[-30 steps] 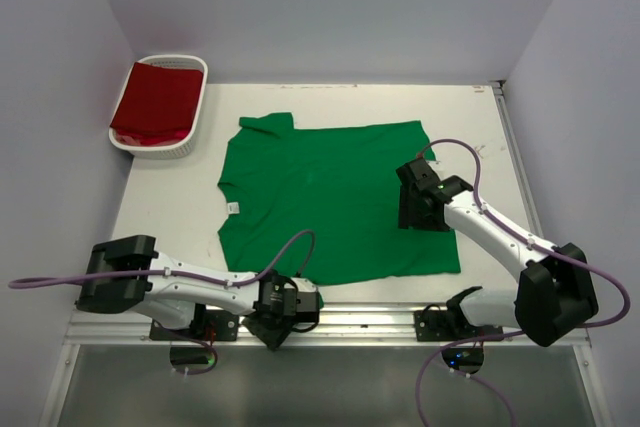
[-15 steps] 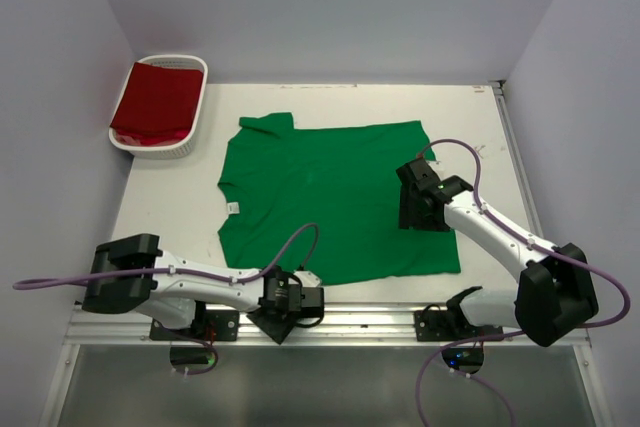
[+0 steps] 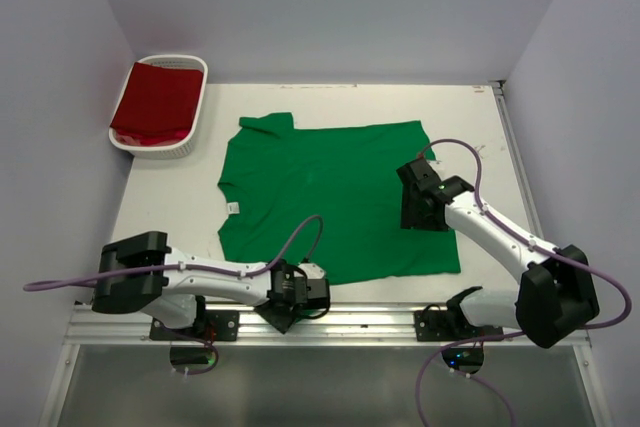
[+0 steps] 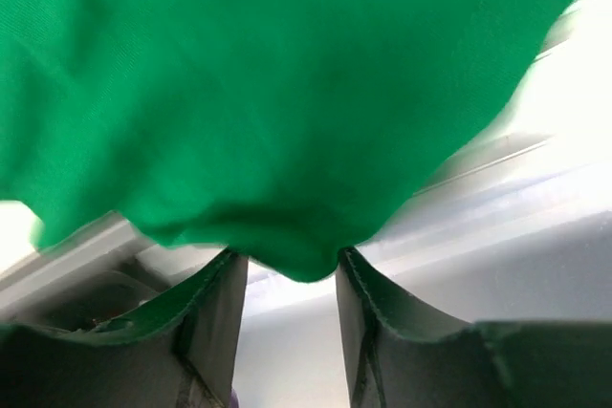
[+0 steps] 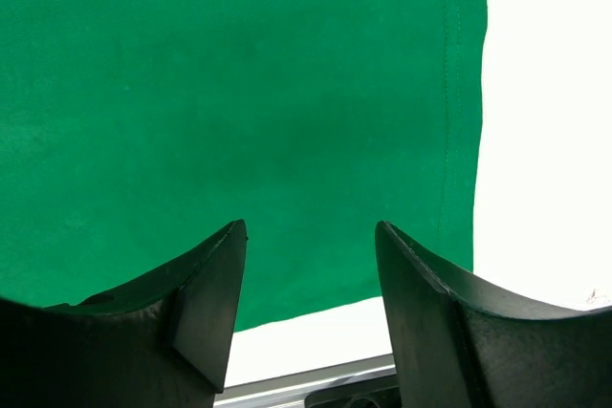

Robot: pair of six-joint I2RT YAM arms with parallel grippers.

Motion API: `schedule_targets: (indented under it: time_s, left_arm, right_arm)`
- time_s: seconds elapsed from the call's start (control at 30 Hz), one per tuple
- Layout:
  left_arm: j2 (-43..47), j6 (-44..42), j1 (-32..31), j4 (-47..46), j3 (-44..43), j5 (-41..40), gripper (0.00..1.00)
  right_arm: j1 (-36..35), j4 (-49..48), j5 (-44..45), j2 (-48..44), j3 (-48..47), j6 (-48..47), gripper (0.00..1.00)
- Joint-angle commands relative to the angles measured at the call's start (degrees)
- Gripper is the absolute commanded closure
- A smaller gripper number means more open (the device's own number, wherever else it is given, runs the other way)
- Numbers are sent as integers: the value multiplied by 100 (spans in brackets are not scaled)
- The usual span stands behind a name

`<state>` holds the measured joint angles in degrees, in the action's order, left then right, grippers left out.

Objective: Fold and stack the t-shirts
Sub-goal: Grap the side of the flattened tshirt closest away from the robot with both arms

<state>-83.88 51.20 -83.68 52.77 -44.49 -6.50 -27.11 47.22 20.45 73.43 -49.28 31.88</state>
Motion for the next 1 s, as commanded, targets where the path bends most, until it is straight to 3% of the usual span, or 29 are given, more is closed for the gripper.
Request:
schedule_targets:
  time_s: [0.0,0.27,0.43,0.57,0.7,0.97]
  left_arm:
    - [-384,-101,141,-602,257,-1037,56]
    - [-463,21,229,-391,169,-1239,78]
    - [-410,232,229,-14,-33,-1424,100]
    - [-288,417,220,286,-227,-1529,100]
    - [-147,470,212,409,-358,-1573,82]
    - [-94,514,89,690,-683,-1494,69]
  right_arm:
    - [-22,15,91,-171,-126,3,40]
    - [-22,-20,100,-206,-91,-6,53]
    - [-22,-29,126,-276,-91,11,62]
    - [-22,-11,152,-311,-91,29,60]
    - [-22,6,170,-294,-108,38,53]
    - [-22,-11,179,-250,-91,29,52]
